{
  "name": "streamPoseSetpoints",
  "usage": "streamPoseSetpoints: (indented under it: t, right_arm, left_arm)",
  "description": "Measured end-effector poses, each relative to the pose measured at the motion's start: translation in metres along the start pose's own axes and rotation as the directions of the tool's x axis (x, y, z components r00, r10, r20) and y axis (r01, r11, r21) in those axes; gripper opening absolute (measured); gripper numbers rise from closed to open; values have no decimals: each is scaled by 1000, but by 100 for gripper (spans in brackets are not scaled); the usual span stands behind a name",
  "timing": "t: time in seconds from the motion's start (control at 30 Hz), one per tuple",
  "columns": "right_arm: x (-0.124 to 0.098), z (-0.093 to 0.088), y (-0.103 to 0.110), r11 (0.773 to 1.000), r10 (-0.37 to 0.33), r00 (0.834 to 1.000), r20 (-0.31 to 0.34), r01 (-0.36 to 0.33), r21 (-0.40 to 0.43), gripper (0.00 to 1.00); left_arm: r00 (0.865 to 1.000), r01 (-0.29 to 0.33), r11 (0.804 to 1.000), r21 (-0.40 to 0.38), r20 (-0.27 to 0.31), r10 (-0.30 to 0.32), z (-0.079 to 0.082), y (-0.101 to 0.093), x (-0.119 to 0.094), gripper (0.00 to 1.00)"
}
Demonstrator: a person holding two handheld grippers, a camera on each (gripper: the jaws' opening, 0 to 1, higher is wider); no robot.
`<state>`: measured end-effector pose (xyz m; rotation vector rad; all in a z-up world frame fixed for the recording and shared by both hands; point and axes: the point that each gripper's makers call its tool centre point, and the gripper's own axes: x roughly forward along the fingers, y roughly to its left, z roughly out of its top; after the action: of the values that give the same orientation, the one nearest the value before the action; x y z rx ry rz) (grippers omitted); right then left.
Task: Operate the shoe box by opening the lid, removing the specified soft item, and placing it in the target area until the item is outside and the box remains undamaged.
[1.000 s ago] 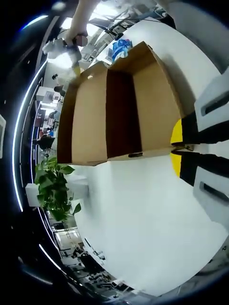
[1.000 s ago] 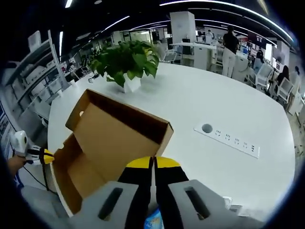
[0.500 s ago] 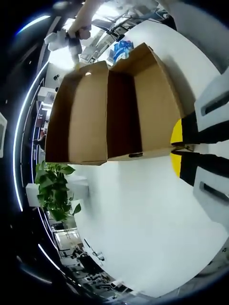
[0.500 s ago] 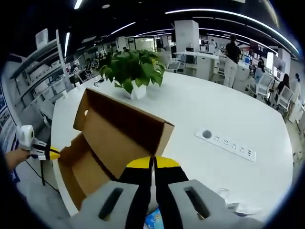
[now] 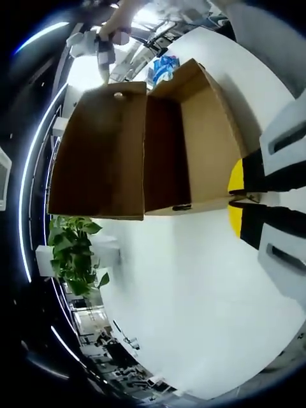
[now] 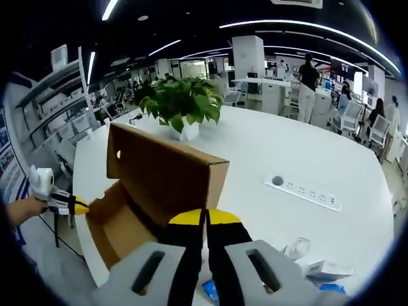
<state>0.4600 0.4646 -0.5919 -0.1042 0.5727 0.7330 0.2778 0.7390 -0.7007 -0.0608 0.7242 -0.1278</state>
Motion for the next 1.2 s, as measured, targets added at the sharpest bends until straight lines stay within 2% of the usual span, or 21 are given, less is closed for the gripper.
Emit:
streamPoseSetpoints:
  t: [0.37,0.47,0.8,1.0,1.2]
  right_arm:
    - [-15,-7,12,1000,-11,999,40,12,-18,0]
    - [-19,-9,16,1000,-17,998,52,18,-14,0]
    - [-31,-21,28,999,-36,996,80,38,-24,0]
    - [-36,-27,34,998,-42,995,86,45,-35,0]
    - [-42,-37,40,999,-42,995,88,45,-30,0]
  left_arm:
    - [1000,-1,1000,16,-1,1,1,0,0,5]
    - [1000,-3,999,41,-2,3,2,-1,-1,6]
    - [1000,-5,998,69,12,4,6,-2,-5,11]
    - [999,-9,997,81,43,5,19,-3,-11,13]
    - [994,-17,995,97,111,6,47,-5,-23,14]
